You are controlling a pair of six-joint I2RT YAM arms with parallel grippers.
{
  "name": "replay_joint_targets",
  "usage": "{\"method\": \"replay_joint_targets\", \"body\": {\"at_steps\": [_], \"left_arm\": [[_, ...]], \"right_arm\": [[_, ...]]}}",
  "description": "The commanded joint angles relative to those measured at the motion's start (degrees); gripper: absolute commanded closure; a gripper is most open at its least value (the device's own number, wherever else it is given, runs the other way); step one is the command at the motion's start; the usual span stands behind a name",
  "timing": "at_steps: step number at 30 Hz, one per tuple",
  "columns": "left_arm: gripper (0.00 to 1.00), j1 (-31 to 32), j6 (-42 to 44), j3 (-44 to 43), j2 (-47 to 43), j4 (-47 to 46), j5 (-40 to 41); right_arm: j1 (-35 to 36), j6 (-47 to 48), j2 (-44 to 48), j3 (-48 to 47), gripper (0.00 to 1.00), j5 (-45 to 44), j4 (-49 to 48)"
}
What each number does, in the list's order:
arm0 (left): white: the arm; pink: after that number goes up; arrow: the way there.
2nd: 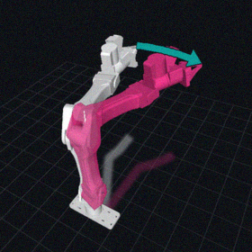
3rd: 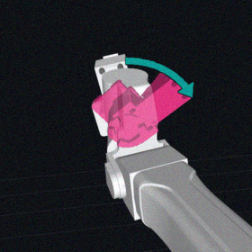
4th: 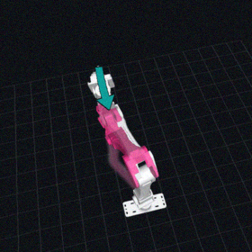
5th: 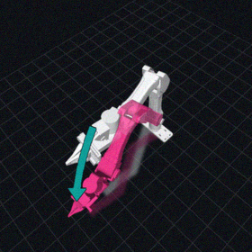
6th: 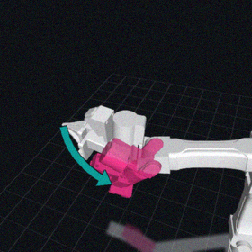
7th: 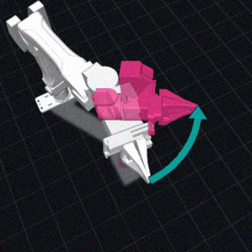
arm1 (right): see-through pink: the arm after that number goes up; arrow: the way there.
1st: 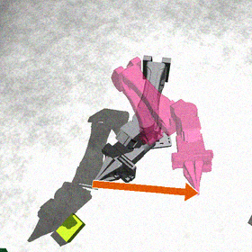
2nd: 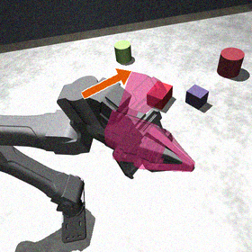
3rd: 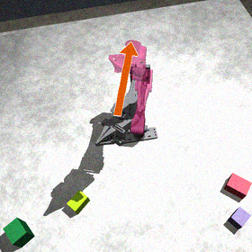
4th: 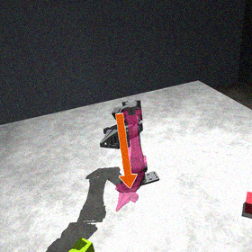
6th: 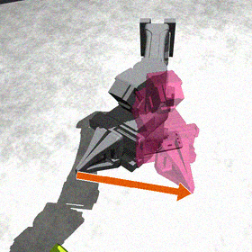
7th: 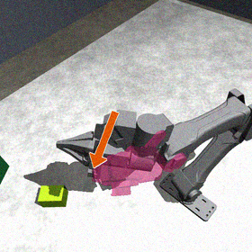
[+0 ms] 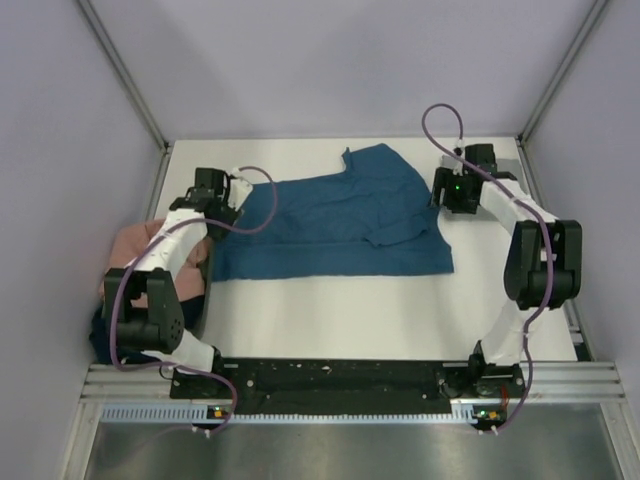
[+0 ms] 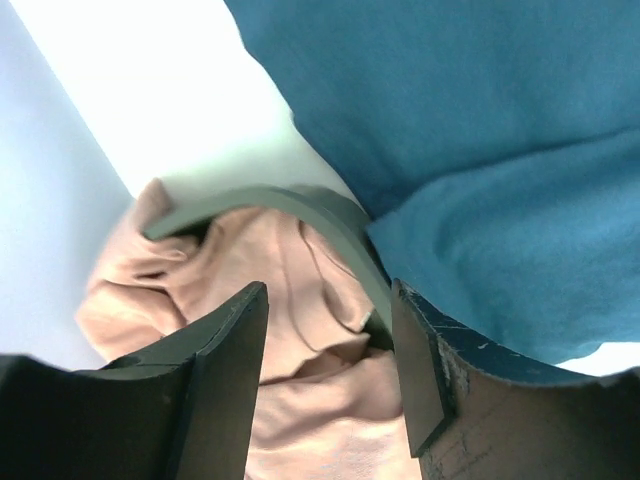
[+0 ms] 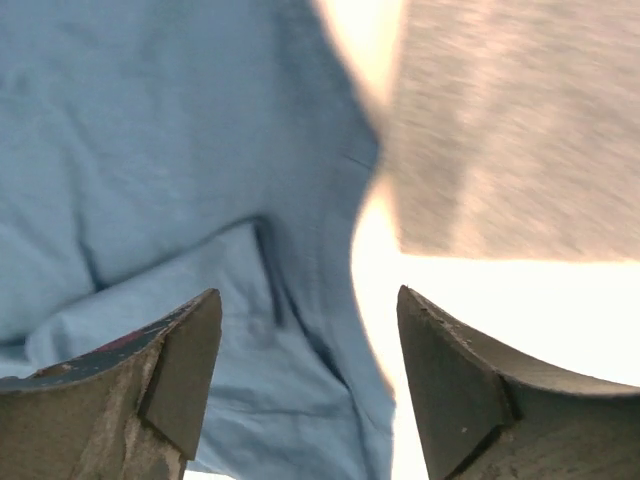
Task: Fold and stack the t-shirts
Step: Fold the flattened tshirt in 1/3 of the way
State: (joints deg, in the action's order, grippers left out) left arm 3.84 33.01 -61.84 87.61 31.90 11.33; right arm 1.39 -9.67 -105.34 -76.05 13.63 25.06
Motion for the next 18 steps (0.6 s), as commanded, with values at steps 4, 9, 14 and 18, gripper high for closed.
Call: {"method": "replay_joint_targets", "body": {"at_steps": [4, 9, 14, 18], "left_arm": [[0.44, 2.66, 4.77, -6.89, -7.10, 5.71, -10.18], [0.52, 7.32, 9.78, -1.54, -9.57, 10.28, -17.83], [0.46, 8.73, 13.65, 5.32, -10.70, 8.53, -19.15], [0.39, 9.17, 18.48, 9.45, -11.94, 7.39, -18.81]], "right_arm": [[-1.21, -5.35, 17.70, 13.36, 0.25, -12.25, 9.74], [-1.12, -8.61, 19.47, 24.18, 0.27, -2.30, 6.68], [-3.23, -8.70, 14.82, 27.27, 0.53, 0.87, 3.33], [-4.46, -9.22, 17.08, 29.29, 1.00, -0.79, 4.03]]}}
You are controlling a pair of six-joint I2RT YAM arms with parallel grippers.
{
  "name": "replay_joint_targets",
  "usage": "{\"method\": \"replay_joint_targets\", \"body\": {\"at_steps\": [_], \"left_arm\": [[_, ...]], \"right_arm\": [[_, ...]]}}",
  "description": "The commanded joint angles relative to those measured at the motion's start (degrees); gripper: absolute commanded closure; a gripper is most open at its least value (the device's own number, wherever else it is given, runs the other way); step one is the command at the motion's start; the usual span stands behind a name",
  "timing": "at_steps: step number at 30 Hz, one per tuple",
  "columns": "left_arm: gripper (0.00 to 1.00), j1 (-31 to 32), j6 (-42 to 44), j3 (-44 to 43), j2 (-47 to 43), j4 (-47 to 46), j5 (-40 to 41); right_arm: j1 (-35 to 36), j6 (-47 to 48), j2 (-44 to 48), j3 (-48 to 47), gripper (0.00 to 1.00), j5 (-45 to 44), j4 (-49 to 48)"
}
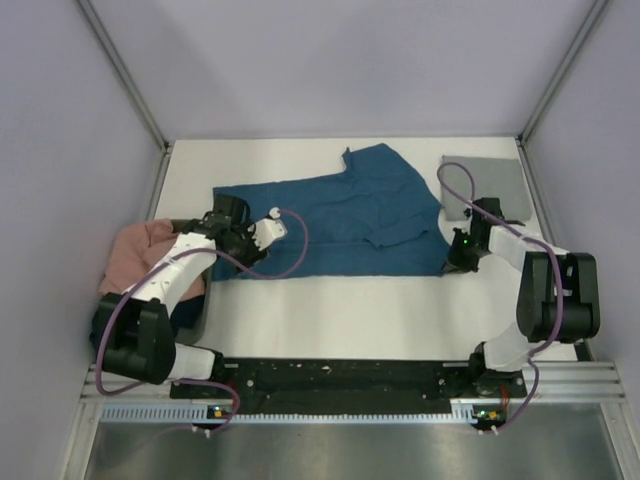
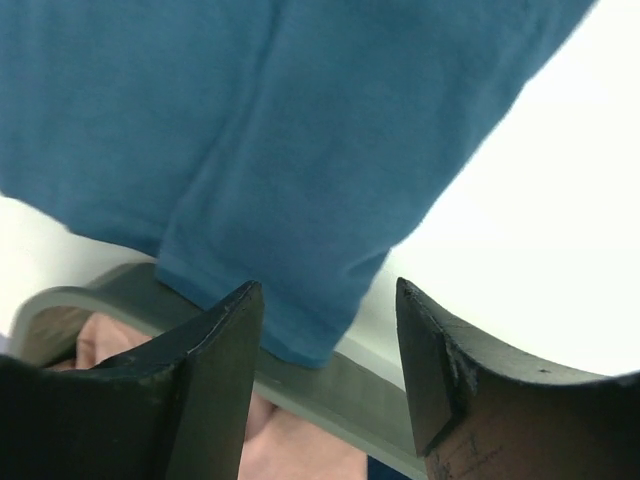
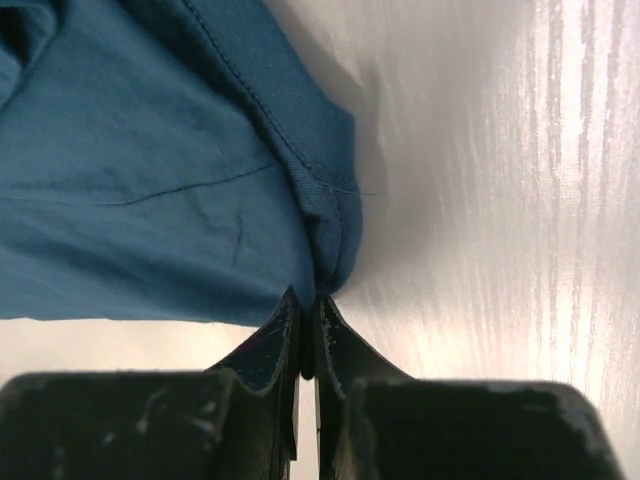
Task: Fold and stack the t-shirts
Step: Fold the flattened tshirt in 1/3 of the way
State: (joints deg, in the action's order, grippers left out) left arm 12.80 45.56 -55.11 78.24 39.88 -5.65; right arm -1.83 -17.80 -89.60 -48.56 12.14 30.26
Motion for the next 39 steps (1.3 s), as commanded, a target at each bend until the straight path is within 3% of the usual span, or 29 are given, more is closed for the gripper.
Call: {"method": "replay_joint_targets", "body": {"at_steps": [1, 6, 12, 13, 14, 15, 16, 18, 20, 29, 30, 31, 32, 33, 37, 39], "left_arm": [[0.38, 0.56, 7.42, 3.86, -2.74, -0.85, -1.47], [0.32, 1.62, 15.42, 9.92, -2.56, -4.19, 1.60], [0.32, 2.23, 20.71, 18.10, 0.33, -15.24, 8.98], [0.40, 2.23, 20.71, 18.37, 1.21, -17.62, 10.38], [0.60, 2.23, 20.19, 18.03, 2.09, -18.34, 11.53], [0.89, 2.23, 19.22, 17.24, 2.44, -17.30, 11.97], [1.00, 2.23, 17.39, 15.84, 2.10, -14.85, 11.80], [1.00, 2.23, 15.27, 13.46, -0.79, -7.40, 9.18], [1.00, 2.23, 14.82, 12.05, -4.66, -0.01, 5.93], [1.00, 4.78, 13.15, 5.81, -5.90, 27.42, 1.17], [0.95, 5.30, 13.67, 5.46, -5.73, 30.40, 0.47], [0.70, 5.74, 14.37, 5.19, -5.55, 33.04, -0.49], [0.44, 6.01, 15.25, 4.67, -5.64, 35.51, -1.46], [0.02, 6.10, 16.30, 3.79, -5.64, 37.53, -1.73], [0.01, 3.57, 18.95, -9.87, -6.43, 42.56, -1.55], [0.01, -0.82, 15.29, -21.56, -5.03, 36.64, -5.67]], "right_arm": [[-1.43, -1.27, 3.36, 2.23, 1.00, -1.31, 0.05], [-1.51, 0.39, 13.21, 0.14, 1.00, -8.09, 11.46], [-2.39, 0.48, 17.62, -4.78, 1.00, -4.59, 18.33], [-2.48, 0.84, 17.01, -6.01, 1.00, -4.58, 19.56], [-2.57, 1.45, 16.05, -7.59, 1.00, -4.58, 21.92], [-2.57, 2.32, 15.43, -9.00, 1.00, -4.84, 24.38], [-2.48, 3.12, 15.25, -10.14, 1.00, -5.54, 27.89], [-2.48, 2.43, 16.21, -11.64, 1.00, -8.87, 34.58], [-2.05, 1.63, 18.84, -11.56, 1.00, -6.80, 37.32], [1.39, -4.87, 23.60, -14.89, 1.00, -26.09, 54.18], [1.39, -5.57, 23.77, -15.95, 0.97, -27.51, 55.77], [1.47, -5.58, 23.69, -16.65, 0.76, -27.52, 56.91], [1.47, -5.58, 23.60, -17.36, 0.35, -27.70, 57.80], [1.47, -5.40, 23.68, -17.88, 0.02, -27.35, 58.41], [4.45, -4.79, 21.76, -28.13, 0.01, -28.48, 60.62], [5.60, -0.42, 21.05, -37.44, 0.01, -22.91, 51.01]]}}
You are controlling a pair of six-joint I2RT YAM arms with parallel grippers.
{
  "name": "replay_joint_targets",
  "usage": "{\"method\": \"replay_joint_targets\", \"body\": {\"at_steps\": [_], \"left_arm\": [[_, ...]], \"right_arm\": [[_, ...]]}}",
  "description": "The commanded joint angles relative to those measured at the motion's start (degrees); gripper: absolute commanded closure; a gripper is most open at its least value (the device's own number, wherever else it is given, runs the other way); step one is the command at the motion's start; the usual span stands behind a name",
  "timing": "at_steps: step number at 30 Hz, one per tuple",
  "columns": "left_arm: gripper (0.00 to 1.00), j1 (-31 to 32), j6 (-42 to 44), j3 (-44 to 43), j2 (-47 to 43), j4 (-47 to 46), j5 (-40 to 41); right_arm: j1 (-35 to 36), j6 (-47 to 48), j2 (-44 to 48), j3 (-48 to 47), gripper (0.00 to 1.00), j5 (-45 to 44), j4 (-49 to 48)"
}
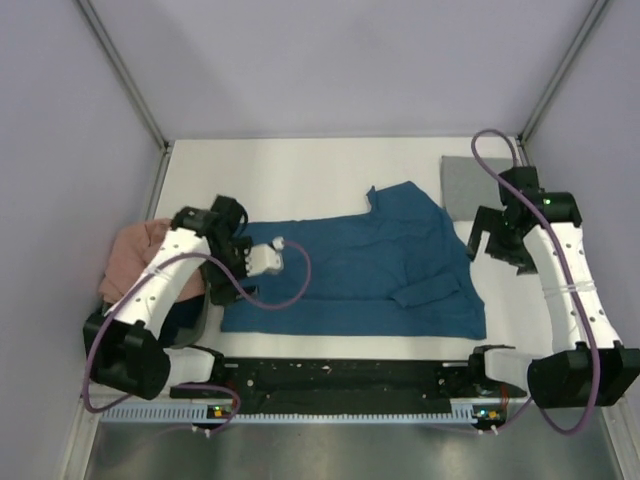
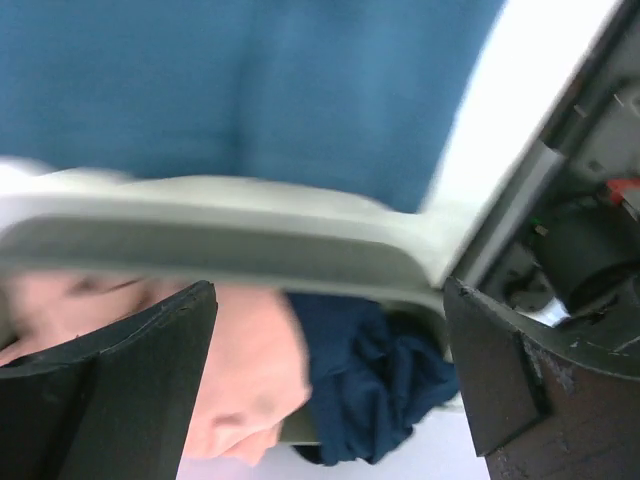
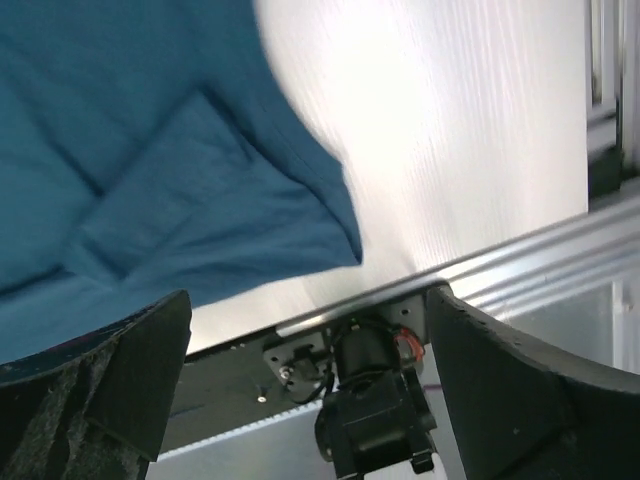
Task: Fold and stack the t-shirts
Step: Fold the flattened tshirt in 1/3 of the way, then grap the side of the flattened tshirt furthest away from the robot with both arms
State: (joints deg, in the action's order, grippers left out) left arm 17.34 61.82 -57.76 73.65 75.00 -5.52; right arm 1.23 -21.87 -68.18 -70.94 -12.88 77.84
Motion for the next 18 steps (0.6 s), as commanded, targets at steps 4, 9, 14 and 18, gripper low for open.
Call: {"method": "replay_joint_targets", "body": {"at_steps": [4, 9, 14, 18], "left_arm": [[0.01, -13.98, -29.52, -25.57, 2.99, -29.96, -7.99], [0.01, -14.53, -35.54, -25.20, 11.24, -35.63, -12.94], [0.01, -14.62, -27.21, -33.02, 24.68, -28.96, -7.59], [0.04, -14.79, -22.81, -43.64, 36.80, -20.71, -2.05]], "right_arm": [[3.51, 10.51, -2.12, -16.10, 0.01, 23.09, -27.65], [3.69, 12.81, -14.83, -12.98, 0.08, 27.91, -51.82], [3.77, 13.60, -36.54, -27.64, 0.16, 28.88, -51.13], [4.56, 15.62, -55.26, -44.59, 0.19, 27.66, -40.27]]}}
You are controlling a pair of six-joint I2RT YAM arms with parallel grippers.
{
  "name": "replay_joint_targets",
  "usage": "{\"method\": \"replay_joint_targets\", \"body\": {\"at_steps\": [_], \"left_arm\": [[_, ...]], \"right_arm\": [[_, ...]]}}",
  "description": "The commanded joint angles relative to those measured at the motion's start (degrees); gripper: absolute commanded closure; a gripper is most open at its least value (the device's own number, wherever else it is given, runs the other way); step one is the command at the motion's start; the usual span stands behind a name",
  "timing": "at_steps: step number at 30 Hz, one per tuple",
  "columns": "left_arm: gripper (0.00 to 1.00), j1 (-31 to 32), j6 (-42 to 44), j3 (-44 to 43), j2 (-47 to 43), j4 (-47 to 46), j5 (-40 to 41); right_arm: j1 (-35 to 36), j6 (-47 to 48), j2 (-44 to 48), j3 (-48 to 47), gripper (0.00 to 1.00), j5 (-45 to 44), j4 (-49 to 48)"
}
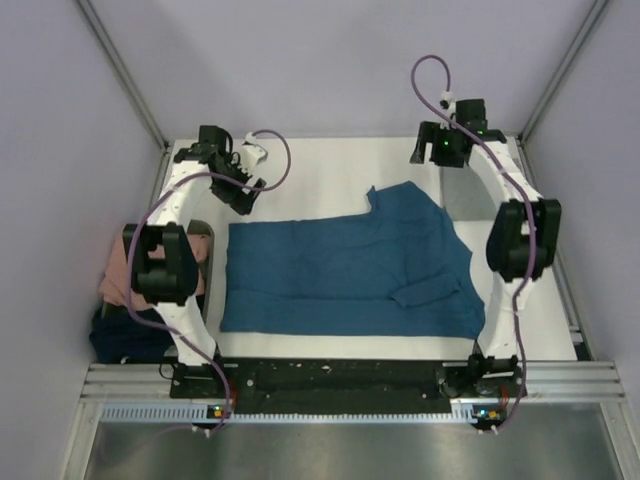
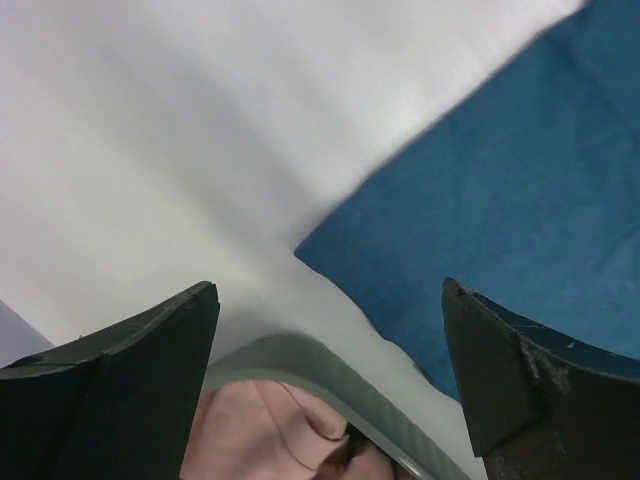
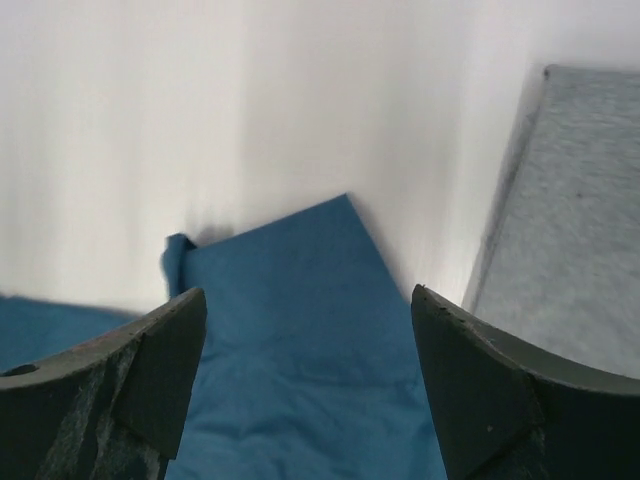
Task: Fold and stack the t-shirts
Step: Grap the side of the flattened tshirt furthest away from the robot with both arms
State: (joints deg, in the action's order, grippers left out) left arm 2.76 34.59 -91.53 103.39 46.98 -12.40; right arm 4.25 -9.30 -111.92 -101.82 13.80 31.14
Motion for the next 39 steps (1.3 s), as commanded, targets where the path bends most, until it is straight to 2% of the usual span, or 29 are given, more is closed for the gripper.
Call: {"method": "replay_joint_targets", "body": {"at_steps": [1, 5, 9, 10, 13, 17, 19, 20, 23, 24, 26, 27, 29, 33, 36, 39], "left_arm": [[0.05, -0.22, 6.09, -12.25, 9.69, 8.81, 5.28], [0.10, 0.57, 16.71, -18.67, 17.35, 17.07, 4.93], [0.10, 1.28, 26.04, -22.38, 23.25, 26.13, 8.52], [0.09, 1.45, 27.36, -21.95, 24.04, 27.10, 9.67], [0.09, 2.15, 28.51, -19.49, 25.27, 25.18, 15.11], [0.10, 2.51, 27.82, -20.18, 26.59, 22.89, 14.69], [0.12, 2.68, 26.85, -20.53, 27.21, 21.23, 13.64], [0.13, 2.77, 26.76, -20.53, 27.39, 20.96, 12.76], [0.15, 3.04, 26.93, -18.96, 27.83, 19.82, 9.86], [0.18, 3.04, 27.02, -18.69, 28.17, 19.73, 9.42], [0.38, 3.04, 27.20, -18.25, 29.23, 19.73, 9.50], [0.56, 3.04, 27.11, -18.25, 29.75, 19.81, 9.68], [1.00, 3.04, 27.38, -18.60, 30.64, 20.34, 9.59], [1.00, 2.86, 25.98, -16.59, 27.57, 18.25, 6.96], [1.00, 2.68, 20.89, -9.32, 18.63, 10.36, 6.34], [1.00, 2.95, 16.49, 2.62, 5.64, 1.83, 4.76]], "right_arm": [[1.90, 3.67, -16.09, -18.11, 0.20, -0.08, 9.70], [3.57, 7.01, -28.25, -27.72, 0.22, -2.02, 17.54], [5.15, 8.68, -30.90, -26.42, 0.25, -4.92, 18.87], [5.59, 8.95, -31.16, -26.15, 0.28, -5.80, 18.87], [6.29, 8.95, -31.61, -25.97, 0.49, -6.25, 19.05], [6.56, 9.04, -30.03, -25.27, 0.70, -3.00, 19.23], [6.56, 8.95, -28.36, -24.66, 0.93, -2.90, 19.05], [6.56, 8.95, -27.22, -24.39, 1.00, -2.99, 19.05], [6.56, 8.95, -22.75, -22.82, 1.00, -2.47, 18.70], [6.56, 8.95, -20.90, -21.94, 1.00, -1.77, 18.44], [6.56, 8.95, -17.21, -19.75, 1.00, -0.89, 17.82], [6.65, 8.86, -15.02, -17.64, 1.00, -0.27, 17.30], [6.56, 8.77, -10.54, -13.25, 1.00, 0.35, 16.07], [6.65, 8.51, -0.96, -2.71, 1.00, -0.09, 13.96], [6.65, 7.02, 6.69, 6.52, 1.00, 1.57, 12.28], [6.65, 4.56, 15.73, 16.27, 1.00, 0.27, 11.84]]}}
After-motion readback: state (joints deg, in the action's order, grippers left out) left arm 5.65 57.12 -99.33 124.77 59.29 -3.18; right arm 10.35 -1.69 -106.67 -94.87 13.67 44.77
